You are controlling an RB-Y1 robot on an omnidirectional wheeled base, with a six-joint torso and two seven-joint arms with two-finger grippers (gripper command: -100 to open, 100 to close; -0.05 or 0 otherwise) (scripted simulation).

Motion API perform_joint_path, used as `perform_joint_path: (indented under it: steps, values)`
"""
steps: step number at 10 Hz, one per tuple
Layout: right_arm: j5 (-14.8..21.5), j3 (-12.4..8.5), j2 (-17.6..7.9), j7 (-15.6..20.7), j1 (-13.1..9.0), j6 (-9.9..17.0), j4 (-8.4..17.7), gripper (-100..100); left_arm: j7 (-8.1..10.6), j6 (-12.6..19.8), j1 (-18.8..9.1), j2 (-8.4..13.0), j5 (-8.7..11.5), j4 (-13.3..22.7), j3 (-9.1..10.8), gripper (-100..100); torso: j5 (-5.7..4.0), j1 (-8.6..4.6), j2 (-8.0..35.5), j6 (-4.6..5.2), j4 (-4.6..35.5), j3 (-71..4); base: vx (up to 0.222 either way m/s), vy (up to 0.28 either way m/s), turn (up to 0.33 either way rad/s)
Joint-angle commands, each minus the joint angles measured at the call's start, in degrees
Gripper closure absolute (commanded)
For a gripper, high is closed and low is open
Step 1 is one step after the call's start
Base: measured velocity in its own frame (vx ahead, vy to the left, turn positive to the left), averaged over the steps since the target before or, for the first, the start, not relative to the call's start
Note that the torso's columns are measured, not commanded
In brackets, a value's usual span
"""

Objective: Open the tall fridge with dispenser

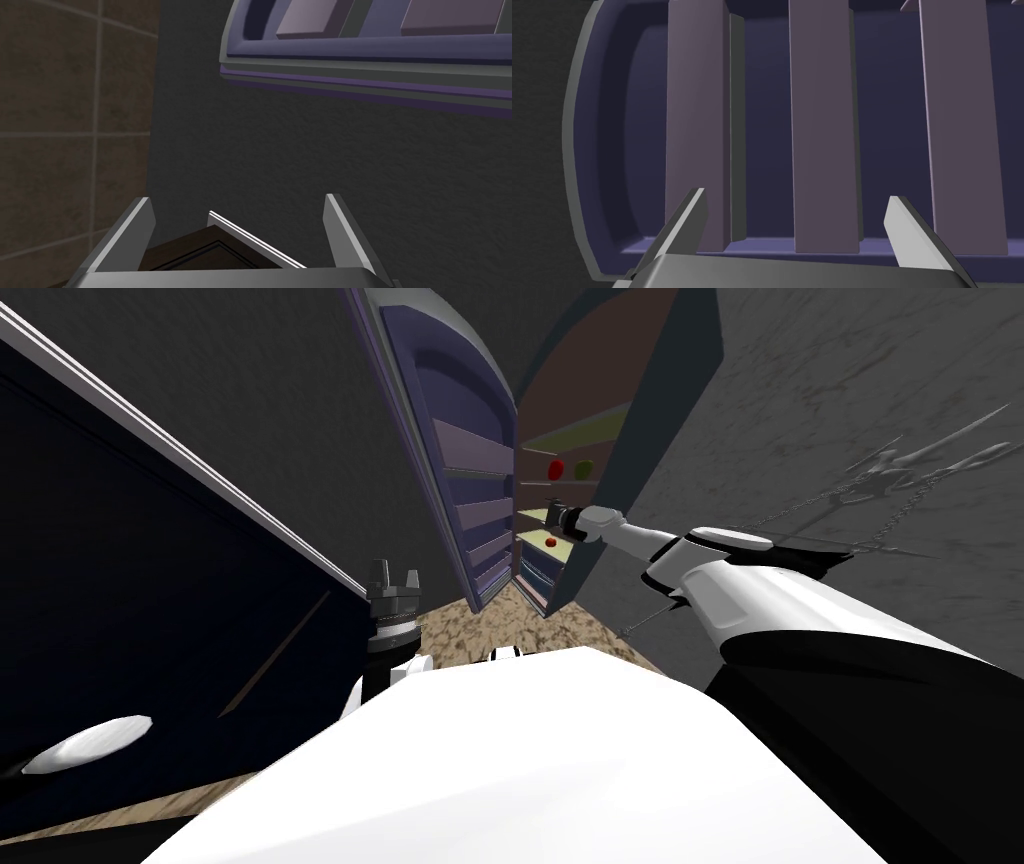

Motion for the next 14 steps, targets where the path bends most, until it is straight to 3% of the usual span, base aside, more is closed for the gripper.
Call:
perform_joint_path:
  steps: [1,2,3,4,5,7,8,10,11,12,13,14]
  values:
    - [-0.2,0.3,-0.6,0.0,-0.6,-0.5,0.5,-100,0.00,0.0,0.0,0.0,0.0,0.0,0.00,0,0.00,0.01,-0.1,-0.01,0.0,-0.1,0.081,0.030,0.028]
    - [-0.1,0.2,-0.5,0.1,-0.3,-0.2,0.2,-100,0.00,0.0,0.0,0.0,0.0,0.0,0.00,0,0.03,0.11,-0.4,-0.02,-0.1,-0.2,0.052,0.018,0.003]
    - [-1.2,-2.2,-3.3,1.4,1.9,-2.0,3.1,-100,0.00,0.0,0.0,0.0,0.0,0.0,0.00,0,0.01,0.03,-0.3,-0.02,-0.1,-0.2,-0.075,-0.031,0.373]
    - [-1.2,-2.2,-3.3,1.4,1.9,-2.0,4.1,-100,0.00,0.0,0.0,0.0,0.0,0.0,-0.01,0,-0.04,-0.13,0.2,-0.06,0.0,0.1,-0.098,-0.050,0.461]
    - [-2.3,-4.5,-5.2,2.8,4.2,-3.6,7.4,-100,0.00,0.0,0.0,0.0,0.0,0.0,0.00,0,-0.05,-0.14,0.3,0.00,0.1,0.2,-0.137,-0.062,0.384]
    - [-2.3,-4.5,-6.1,2.8,4.2,-3.6,7.9,-100,0.00,0.0,0.0,0.0,0.0,0.0,0.00,0,0.00,-0.04,0.1,0.03,0.1,0.1,-0.095,-0.034,0.296]
    - [-3.3,-6.8,-8.6,4.2,6.5,-5.3,10.8,-100,0.00,0.0,0.0,0.0,0.0,0.0,0.00,0,0.05,0.11,-0.2,0.00,-0.1,-0.1,-0.075,-0.021,0.420]
    - [-3.3,-6.8,-8.9,4.2,6.5,-5.3,11.8,-100,0.00,0.0,0.0,0.0,0.0,0.0,0.00,0,0.01,0.06,-0.2,-0.05,-0.1,-0.1,-0.068,-0.009,0.293]
    - [-4.4,-8.9,-11.7,5.6,8.8,-7.0,14.2,-100,0.00,0.0,0.0,0.0,0.0,0.0,0.01,0,0.00,0.01,-0.2,0.07,0.0,-0.1,-0.090,-0.004,0.329]
    - [-4.4,-9.1,-11.5,5.6,8.8,-7.0,15.6,-100,0.00,0.0,0.0,0.0,0.0,0.0,0.00,0,-0.02,-0.05,0.0,0.00,0.0,0.0,-0.101,-0.014,0.344]
    - [-5.5,-11.4,-14.2,7.0,11.0,-8.7,17.9,-100,0.00,0.0,0.0,0.0,0.0,0.0,0.01,0,0.00,-0.03,0.1,0.00,0.0,0.1,-0.126,-0.006,0.374]
    - [-5.5,-11.5,-14.5,7.0,11.0,-8.7,19.5,-100,0.00,0.0,0.0,0.0,0.0,0.0,0.00,0,-0.01,-0.01,0.1,0.01,0.0,0.1,-0.125,-0.003,0.418]
